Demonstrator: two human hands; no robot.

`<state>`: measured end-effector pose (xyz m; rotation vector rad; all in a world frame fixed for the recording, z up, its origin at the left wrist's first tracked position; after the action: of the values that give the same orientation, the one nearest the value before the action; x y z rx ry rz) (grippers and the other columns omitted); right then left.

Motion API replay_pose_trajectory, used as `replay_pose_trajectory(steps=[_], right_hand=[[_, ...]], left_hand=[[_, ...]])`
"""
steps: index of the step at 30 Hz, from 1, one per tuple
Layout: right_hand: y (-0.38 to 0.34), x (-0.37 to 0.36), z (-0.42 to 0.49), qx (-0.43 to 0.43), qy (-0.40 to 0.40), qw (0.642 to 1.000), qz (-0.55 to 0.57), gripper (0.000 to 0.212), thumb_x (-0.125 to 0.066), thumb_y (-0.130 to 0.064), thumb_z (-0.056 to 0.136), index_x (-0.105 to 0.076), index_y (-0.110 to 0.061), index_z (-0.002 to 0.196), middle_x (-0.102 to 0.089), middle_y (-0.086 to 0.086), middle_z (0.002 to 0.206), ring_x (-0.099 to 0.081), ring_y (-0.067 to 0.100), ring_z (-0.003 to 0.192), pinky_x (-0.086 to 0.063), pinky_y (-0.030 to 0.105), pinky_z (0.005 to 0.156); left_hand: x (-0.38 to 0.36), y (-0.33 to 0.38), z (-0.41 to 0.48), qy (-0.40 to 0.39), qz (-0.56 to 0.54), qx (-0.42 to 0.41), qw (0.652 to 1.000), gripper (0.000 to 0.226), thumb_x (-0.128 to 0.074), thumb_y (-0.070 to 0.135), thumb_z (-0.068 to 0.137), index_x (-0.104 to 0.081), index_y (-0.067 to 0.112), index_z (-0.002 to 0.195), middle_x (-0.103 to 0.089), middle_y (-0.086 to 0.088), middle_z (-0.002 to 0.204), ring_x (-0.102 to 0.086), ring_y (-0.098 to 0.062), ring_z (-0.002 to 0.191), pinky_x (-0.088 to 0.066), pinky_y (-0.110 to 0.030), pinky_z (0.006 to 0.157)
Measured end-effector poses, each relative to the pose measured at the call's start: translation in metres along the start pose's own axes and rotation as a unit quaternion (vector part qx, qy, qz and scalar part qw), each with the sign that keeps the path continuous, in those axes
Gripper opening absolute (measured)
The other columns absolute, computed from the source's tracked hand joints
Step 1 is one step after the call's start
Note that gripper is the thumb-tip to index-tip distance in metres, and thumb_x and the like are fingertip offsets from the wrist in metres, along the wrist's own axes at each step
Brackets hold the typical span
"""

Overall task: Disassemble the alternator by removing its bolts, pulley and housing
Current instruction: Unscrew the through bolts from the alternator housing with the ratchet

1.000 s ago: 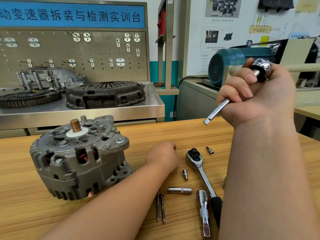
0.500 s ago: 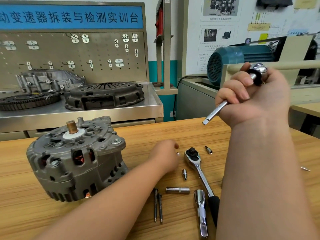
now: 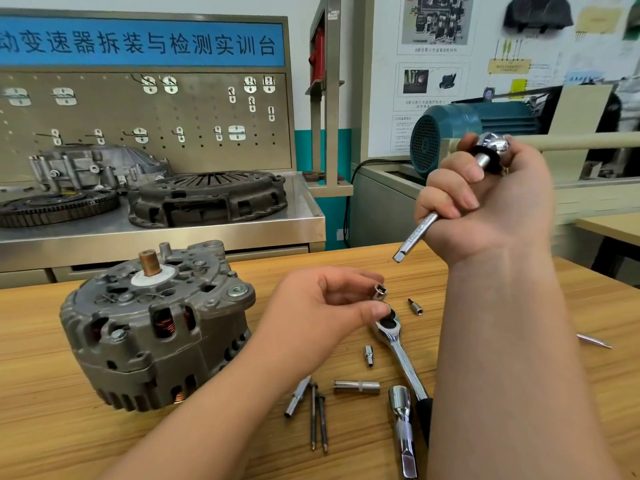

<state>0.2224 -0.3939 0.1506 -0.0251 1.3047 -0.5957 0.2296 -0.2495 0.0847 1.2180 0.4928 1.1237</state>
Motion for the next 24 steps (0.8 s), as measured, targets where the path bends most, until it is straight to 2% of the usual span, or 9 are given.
replay_pose_trajectory(steps=[3, 10, 15, 24], right_hand=[[0.008, -0.007, -0.001, -0.025, -0.017, 0.999, -0.014, 0.038, -0.036, -0.036, 0.096, -0.051, -0.014, 0.069, -0.033, -0.007, 0.045, -0.021, 0.006, 0.031, -0.014, 0.018, 0.031], [0.032, -0.026, -0.004, -0.074, -0.062, 0.993, -0.061, 0.04, -0.035, -0.041, 0.096, -0.052, -0.015, 0.07, -0.031, -0.008, 0.042, -0.021, 0.005, 0.028, -0.014, 0.017, 0.03], [0.034, -0.035, -0.007, -0.058, -0.082, 0.994, -0.052, 0.044, -0.034, -0.04, 0.097, -0.053, -0.013, 0.068, -0.03, -0.007, 0.041, -0.02, 0.004, 0.028, -0.013, 0.016, 0.029], [0.048, -0.063, -0.017, -0.032, -0.135, 0.987, -0.084, 0.055, -0.03, -0.041, 0.098, -0.059, -0.012, 0.061, -0.028, -0.006, 0.038, -0.019, 0.004, 0.027, -0.013, 0.009, 0.031]], left_hand=[[0.005, 0.002, 0.0, 0.015, -0.005, -0.009, 1.0, 0.02, -0.077, 0.009, 0.073, -0.074, 0.026, 0.084, -0.074, 0.018, 0.092, -0.071, -0.002, 0.082, -0.056, -0.016, 0.075], [0.009, 0.012, -0.001, 0.02, -0.044, -0.039, 0.998, 0.019, -0.072, 0.0, 0.078, -0.069, 0.018, 0.08, -0.076, 0.002, 0.076, -0.072, -0.011, 0.067, -0.056, -0.02, 0.062], [0.014, 0.02, -0.005, 0.02, -0.019, -0.064, 0.998, 0.023, -0.068, -0.001, 0.082, -0.066, 0.021, 0.076, -0.071, 0.005, 0.066, -0.069, -0.008, 0.06, -0.055, -0.019, 0.058], [0.027, 0.037, -0.015, 0.036, 0.031, -0.087, 0.995, 0.03, -0.067, 0.001, 0.085, -0.06, 0.025, 0.069, -0.068, 0.002, 0.062, -0.067, -0.009, 0.056, -0.053, -0.018, 0.056]])
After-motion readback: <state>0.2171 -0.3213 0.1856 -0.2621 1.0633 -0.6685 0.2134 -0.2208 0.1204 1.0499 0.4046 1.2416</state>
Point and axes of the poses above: each hand's wrist, its own z-axis towards the middle knuckle, its own x-axis out of the back of the hand, y = z × x, the point moved 8 cm from there along z, towards the middle knuckle
